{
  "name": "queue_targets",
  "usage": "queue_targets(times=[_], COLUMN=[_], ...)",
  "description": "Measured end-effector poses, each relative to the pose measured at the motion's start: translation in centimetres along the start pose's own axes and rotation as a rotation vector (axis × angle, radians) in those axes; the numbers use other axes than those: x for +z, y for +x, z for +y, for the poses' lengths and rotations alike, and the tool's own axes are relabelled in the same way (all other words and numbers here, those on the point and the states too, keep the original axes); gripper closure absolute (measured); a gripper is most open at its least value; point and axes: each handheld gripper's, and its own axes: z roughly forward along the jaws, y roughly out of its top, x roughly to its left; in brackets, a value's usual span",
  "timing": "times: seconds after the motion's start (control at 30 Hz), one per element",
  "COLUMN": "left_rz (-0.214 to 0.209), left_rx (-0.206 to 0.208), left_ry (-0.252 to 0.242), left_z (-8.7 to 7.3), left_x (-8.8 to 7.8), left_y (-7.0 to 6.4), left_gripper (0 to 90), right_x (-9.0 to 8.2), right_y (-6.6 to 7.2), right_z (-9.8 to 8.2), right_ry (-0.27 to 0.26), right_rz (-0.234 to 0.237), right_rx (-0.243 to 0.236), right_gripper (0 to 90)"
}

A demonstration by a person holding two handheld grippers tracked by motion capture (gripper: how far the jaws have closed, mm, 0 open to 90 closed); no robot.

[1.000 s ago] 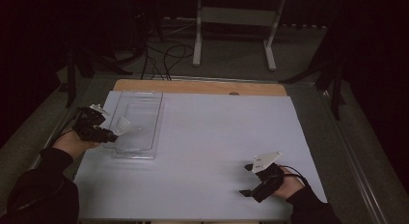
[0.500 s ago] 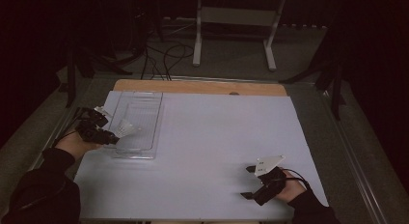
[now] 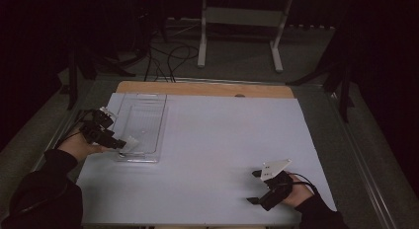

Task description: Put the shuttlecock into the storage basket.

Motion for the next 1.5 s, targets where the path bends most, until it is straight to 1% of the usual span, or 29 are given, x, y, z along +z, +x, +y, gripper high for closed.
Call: queue_targets(times=[0.07, 0.1, 0.17, 0.2, 0.27, 0.3, 0.4, 0.5, 0.53, 0.6, 0.63, 0.67, 0.73, 0.93, 1.07, 1.2, 1.3, 1.33, 1.4, 1.43, 1.5], left_rz=[0.003, 0.006, 0.003, 0.012, 0.008, 0.015, 0.015, 0.007, -0.005, -0.025, -0.025, -0.018, -0.023, -0.023, -0.035, -0.047, -0.05, -0.059, -0.062, -0.069, -0.067], left_rx=[-0.002, 0.0, 0.001, -0.001, -0.003, -0.006, -0.008, -0.021, -0.022, -0.023, -0.018, -0.017, -0.009, -0.013, -0.005, -0.016, -0.012, -0.012, -0.012, -0.005, 0.003], left_ry=[-0.005, -0.005, -0.007, -0.007, -0.017, -0.017, -0.017, -0.031, -0.034, -0.042, -0.046, -0.047, -0.049, -0.061, -0.073, -0.082, -0.093, -0.094, -0.094, -0.095, -0.096], left_z=[0.1, 0.1, 0.2, 0.2, 0.2, 0.3, 0.3, 0.4, 0.4, 0.4, 0.4, 0.5, 0.5, 0.6, 0.9, 1.2, 1.6, 1.7, 1.8, 2.0, 2.3], left_x=[-0.1, -0.1, -0.2, -0.2, -0.2, -0.3, -0.4, -0.6, -0.6, -0.8, -0.9, -0.9, -1.1, -1.4, -1.6, -1.7, -1.8, -1.8, -1.8, -1.7, -1.7], left_y=[-0.2, -0.2, -0.3, -0.4, -0.5, -0.5, -0.5, -0.4, -0.4, -0.3, -0.4, -0.4, -0.4, -0.4, -0.5, -0.6, -0.9, -1.0, -1.1, -1.3, -1.6], left_gripper=[26.0, 25.6, 20.4, 19.6, 15.9, 15.7, 12.3, 10.1, 8.9, 2.6, 1.3, 1.2, 0.4, 0.2, 0.1, 0.1, 0.0, 0.0, 0.0, 0.0, 0.1], right_x=[0.0, 0.0, 0.0, 0.0, 0.0, 0.0, 0.0, -0.1, -0.1, -0.1, -0.1, -0.1, -0.1, -0.1, -0.1, 0.0, 0.0, 0.0, 0.0, 0.0, -0.1], right_y=[0.0, 0.0, 0.1, 0.0, 0.1, 0.0, 0.0, 0.0, 0.0, 0.0, 0.0, 0.0, 0.0, 0.0, 0.0, 0.0, 0.0, 0.0, 0.0, 0.0, 0.0], right_z=[0.0, 0.0, 0.0, 0.0, 0.0, 0.0, 0.0, -0.1, -0.1, -0.1, 0.0, -0.1, -0.1, -0.1, -0.2, -0.2, -0.2, -0.3, -0.3, -0.3, -0.4], right_ry=[-0.002, -0.004, -0.004, -0.004, -0.005, -0.004, -0.005, -0.009, -0.009, -0.01, -0.01, -0.011, -0.009, -0.01, -0.01, -0.01, -0.01, -0.009, -0.011, -0.012, -0.011], right_rz=[0.0, -0.001, -0.001, 0.001, 0.001, 0.001, 0.0, 0.0, 0.0, 0.0, 0.0, 0.002, 0.002, 0.002, 0.001, -0.001, 0.0, -0.001, -0.001, -0.002, -0.003], right_rx=[0.002, 0.001, 0.001, 0.001, 0.001, 0.003, 0.002, 0.002, 0.001, 0.001, 0.001, 0.002, 0.003, 0.006, 0.008, 0.009, 0.01, 0.01, 0.011, 0.013, 0.014], right_gripper=[10.2, 10.1, 10.2, 10.1, 10.1, 10.2, 10.2, 10.1, 10.2, 10.1, 10.2, 10.1, 10.2, 10.2, 10.2, 10.2, 10.2, 10.2, 10.2, 10.2, 10.2])
